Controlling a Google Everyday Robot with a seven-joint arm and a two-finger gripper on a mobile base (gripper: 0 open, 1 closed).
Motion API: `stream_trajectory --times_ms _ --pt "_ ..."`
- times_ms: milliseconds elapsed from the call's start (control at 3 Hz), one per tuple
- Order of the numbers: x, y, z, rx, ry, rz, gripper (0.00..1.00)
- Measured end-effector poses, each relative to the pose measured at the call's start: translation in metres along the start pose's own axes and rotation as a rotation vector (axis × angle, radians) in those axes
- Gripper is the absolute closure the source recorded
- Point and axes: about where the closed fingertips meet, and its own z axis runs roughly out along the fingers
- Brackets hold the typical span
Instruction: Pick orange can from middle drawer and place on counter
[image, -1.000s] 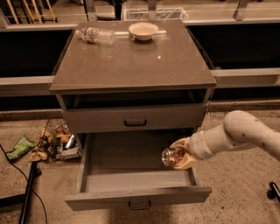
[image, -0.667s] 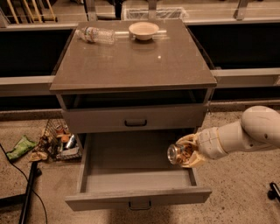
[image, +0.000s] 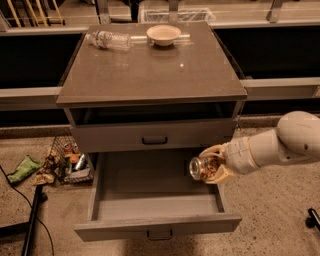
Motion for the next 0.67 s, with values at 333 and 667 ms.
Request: stream_trajectory --times_ms 333,667 --pt "-0.052 -0.033 -0.033 0.033 0.012 -0.103 1.00" --pt "-0.115 -0.080 -0.057 0.068 0.068 -0.250 1.00"
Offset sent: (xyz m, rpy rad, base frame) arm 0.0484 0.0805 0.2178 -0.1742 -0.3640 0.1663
